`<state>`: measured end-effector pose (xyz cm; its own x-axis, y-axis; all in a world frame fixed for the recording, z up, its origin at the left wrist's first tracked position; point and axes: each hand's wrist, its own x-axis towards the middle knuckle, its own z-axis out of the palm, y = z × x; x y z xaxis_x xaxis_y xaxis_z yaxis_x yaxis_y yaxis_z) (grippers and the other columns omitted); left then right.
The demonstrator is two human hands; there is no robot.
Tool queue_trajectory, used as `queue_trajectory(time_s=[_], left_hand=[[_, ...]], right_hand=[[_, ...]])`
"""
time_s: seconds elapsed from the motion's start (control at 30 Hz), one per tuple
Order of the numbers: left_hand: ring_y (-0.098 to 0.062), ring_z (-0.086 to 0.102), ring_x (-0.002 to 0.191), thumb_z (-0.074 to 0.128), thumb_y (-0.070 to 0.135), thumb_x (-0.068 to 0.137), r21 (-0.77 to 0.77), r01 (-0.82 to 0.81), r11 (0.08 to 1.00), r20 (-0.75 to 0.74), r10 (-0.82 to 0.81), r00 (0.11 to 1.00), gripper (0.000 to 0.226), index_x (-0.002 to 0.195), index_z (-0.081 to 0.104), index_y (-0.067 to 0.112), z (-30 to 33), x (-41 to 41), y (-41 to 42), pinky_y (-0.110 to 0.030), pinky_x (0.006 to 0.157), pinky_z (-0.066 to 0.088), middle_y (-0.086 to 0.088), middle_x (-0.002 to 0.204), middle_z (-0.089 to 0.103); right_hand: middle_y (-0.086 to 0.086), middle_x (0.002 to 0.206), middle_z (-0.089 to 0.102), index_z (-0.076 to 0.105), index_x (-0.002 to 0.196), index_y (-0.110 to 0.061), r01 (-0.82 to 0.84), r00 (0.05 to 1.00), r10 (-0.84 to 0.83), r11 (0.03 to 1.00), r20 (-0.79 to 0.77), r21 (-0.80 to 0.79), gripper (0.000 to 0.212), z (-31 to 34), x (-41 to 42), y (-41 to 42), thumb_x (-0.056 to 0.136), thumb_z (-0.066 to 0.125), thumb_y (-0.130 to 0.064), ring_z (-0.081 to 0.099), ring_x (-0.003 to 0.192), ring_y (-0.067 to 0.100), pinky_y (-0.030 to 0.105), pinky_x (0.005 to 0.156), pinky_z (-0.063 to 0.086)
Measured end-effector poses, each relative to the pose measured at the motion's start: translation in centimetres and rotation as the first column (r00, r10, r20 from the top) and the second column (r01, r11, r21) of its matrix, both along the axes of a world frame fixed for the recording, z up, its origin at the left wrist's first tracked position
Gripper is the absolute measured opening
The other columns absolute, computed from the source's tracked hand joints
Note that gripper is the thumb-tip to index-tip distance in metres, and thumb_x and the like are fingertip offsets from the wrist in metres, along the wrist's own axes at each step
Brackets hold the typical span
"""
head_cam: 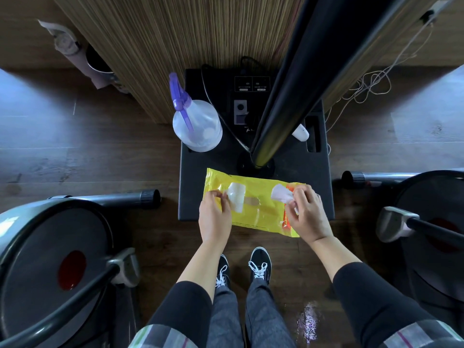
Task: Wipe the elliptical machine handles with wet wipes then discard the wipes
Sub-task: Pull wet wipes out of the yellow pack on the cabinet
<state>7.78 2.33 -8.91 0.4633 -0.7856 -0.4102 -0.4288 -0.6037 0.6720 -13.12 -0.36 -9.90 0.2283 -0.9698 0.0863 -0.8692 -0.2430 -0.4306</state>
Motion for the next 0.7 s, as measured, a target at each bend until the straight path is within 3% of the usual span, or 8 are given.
queue_trajectory(time_s=[0.07,0.13,0.27,0.37,0.47,0.53,0.7], left_hand=[[-0.015,0.051,0.116,0.049,0.026,0.099,-0.14,0.145,0.98,0.063,-0.137,0.989,0.015,0.103,0.058,0.015,0.2,-1.0,0.0,-0.03,0.094,0.041,0.004,0.119,0.06],[-0.015,0.055,0.114,0.05,0.025,0.098,-0.214,0.364,0.906,0.164,-0.334,0.928,0.014,0.101,0.06,0.016,-0.1,-2.3,-0.1,-0.042,0.109,0.034,0.005,0.117,0.063],[-0.018,0.059,0.117,0.056,0.025,0.095,-0.131,0.64,0.757,0.312,-0.581,0.751,0.016,0.104,0.067,0.018,-1.5,-4.7,-0.1,-0.06,0.107,0.035,0.004,0.116,0.066],[-0.025,0.048,0.13,0.054,0.025,0.096,0.036,0.729,0.684,0.368,-0.687,0.627,0.021,0.111,0.067,0.021,-1.6,-5.2,-0.2,-0.063,0.108,0.028,0.0,0.129,0.06],[-0.024,0.024,0.144,0.047,0.023,0.098,0.187,0.774,0.605,0.37,-0.773,0.515,0.034,0.131,0.054,0.026,-1.3,-5.1,-0.2,-0.059,0.115,0.013,0.001,0.15,0.038],[-0.023,0.014,0.147,0.047,0.024,0.098,0.245,0.79,0.561,0.394,-0.802,0.448,0.037,0.135,0.049,0.029,-1.4,-5.0,0.0,-0.059,0.116,0.009,0.002,0.155,0.029],[-0.024,0.009,0.148,0.046,0.029,0.099,0.307,0.8,0.516,0.412,-0.829,0.377,0.04,0.138,0.045,0.032,-1.7,-5.0,0.0,-0.059,0.117,0.008,0.002,0.159,0.021]], right_hand=[[0.009,0.085,0.054,0.05,0.08,-0.006,0.004,0.996,0.001,0.998,-0.084,0.07,0.017,-0.2,-0.5,0.4,0.078,0.037,-0.017,0.052,0.073,0.029,0.042,0.071,0.048],[0.006,0.088,0.056,0.055,0.083,-0.008,0.028,0.991,-0.009,0.988,-0.132,0.149,0.017,-0.5,-0.8,0.5,0.076,0.044,-0.019,0.056,0.08,0.029,0.043,0.078,0.046],[0.004,0.099,0.063,0.066,0.094,-0.013,0.119,0.991,-0.103,0.97,-0.085,0.213,0.014,-1.0,-1.0,0.6,0.086,0.057,-0.017,0.059,0.093,0.027,0.042,0.088,0.038],[0.002,0.11,0.062,0.068,0.105,-0.015,0.192,0.981,-0.183,0.933,-0.06,0.303,0.018,-1.0,-0.8,0.0,0.091,0.058,-0.019,0.055,0.104,0.023,0.039,0.093,0.032],[0.004,0.117,0.06,0.066,0.112,-0.012,0.195,0.981,-0.184,0.915,-0.067,0.352,0.024,-1.1,-0.8,-0.6,0.09,0.058,-0.012,0.051,0.111,0.024,0.038,0.095,0.032],[0.006,0.115,0.061,0.067,0.112,-0.009,0.192,0.981,-0.191,0.915,-0.038,0.356,0.025,-1.2,-0.7,-0.8,0.089,0.058,-0.007,0.051,0.109,0.026,0.038,0.094,0.036],[0.007,0.114,0.064,0.067,0.112,-0.007,0.218,0.97,-0.243,0.906,0.024,0.363,0.028,-1.4,-0.3,-1.0,0.087,0.066,-0.017,0.056,0.104,0.024,0.04,0.091,0.044]])
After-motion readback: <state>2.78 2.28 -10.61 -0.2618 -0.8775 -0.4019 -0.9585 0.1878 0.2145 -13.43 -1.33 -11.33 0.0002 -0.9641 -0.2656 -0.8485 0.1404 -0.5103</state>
